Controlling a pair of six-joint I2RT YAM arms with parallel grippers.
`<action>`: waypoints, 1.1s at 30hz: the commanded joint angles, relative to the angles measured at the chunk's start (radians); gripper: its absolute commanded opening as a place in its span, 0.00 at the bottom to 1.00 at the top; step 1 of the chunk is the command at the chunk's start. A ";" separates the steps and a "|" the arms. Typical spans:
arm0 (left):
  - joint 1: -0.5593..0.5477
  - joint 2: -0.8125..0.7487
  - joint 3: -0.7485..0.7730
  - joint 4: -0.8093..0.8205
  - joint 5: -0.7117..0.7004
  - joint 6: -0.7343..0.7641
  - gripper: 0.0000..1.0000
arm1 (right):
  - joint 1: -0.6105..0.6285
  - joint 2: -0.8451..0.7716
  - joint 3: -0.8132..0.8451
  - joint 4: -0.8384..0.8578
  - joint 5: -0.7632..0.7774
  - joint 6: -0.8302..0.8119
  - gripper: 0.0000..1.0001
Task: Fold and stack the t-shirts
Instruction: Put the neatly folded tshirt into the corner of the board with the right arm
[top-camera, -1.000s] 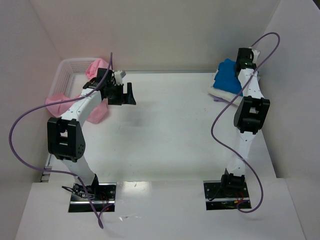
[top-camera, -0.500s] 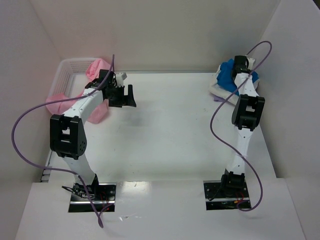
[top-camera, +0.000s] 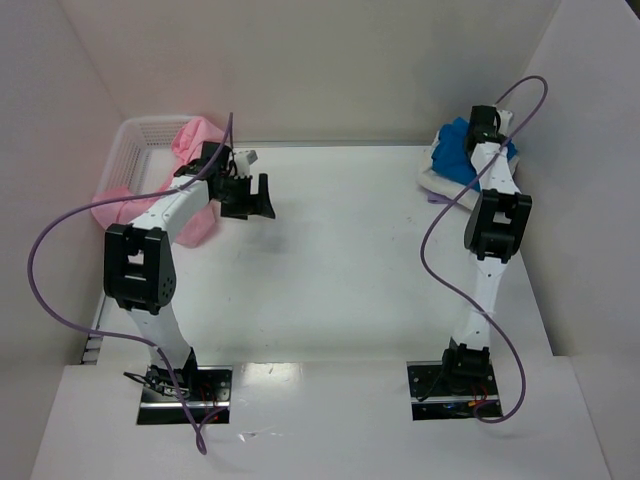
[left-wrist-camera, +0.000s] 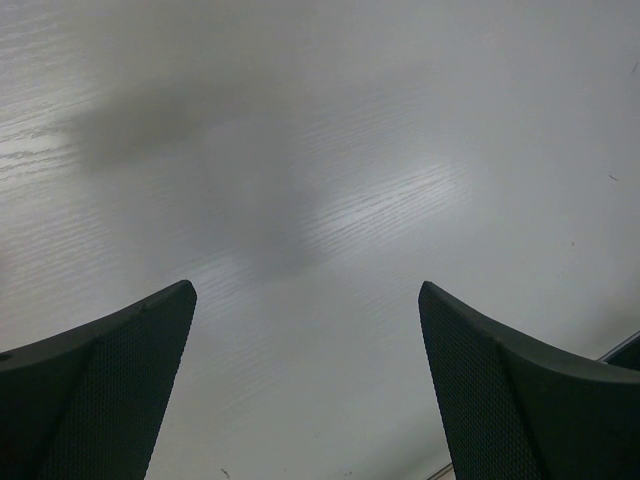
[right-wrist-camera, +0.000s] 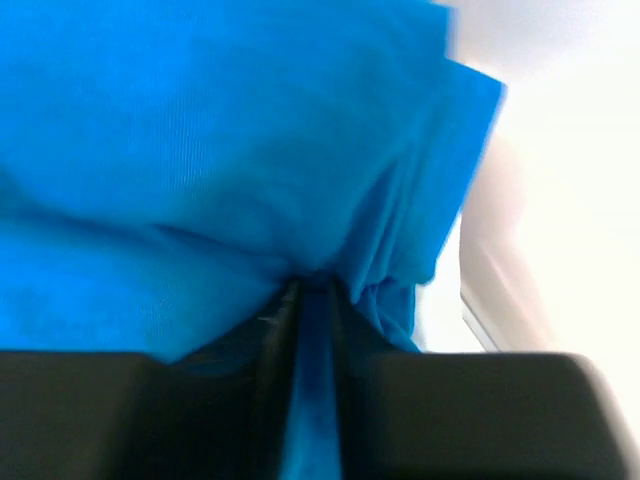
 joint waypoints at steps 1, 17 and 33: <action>0.006 -0.014 0.037 0.015 0.057 0.009 1.00 | 0.042 -0.172 0.050 -0.001 -0.047 0.010 0.27; 0.006 -0.241 0.109 -0.027 0.044 0.018 1.00 | 0.214 -0.816 -0.361 0.110 -0.417 0.091 1.00; 0.006 -0.597 -0.127 -0.002 -0.143 -0.046 1.00 | 0.204 -1.388 -0.868 0.102 -0.297 0.274 1.00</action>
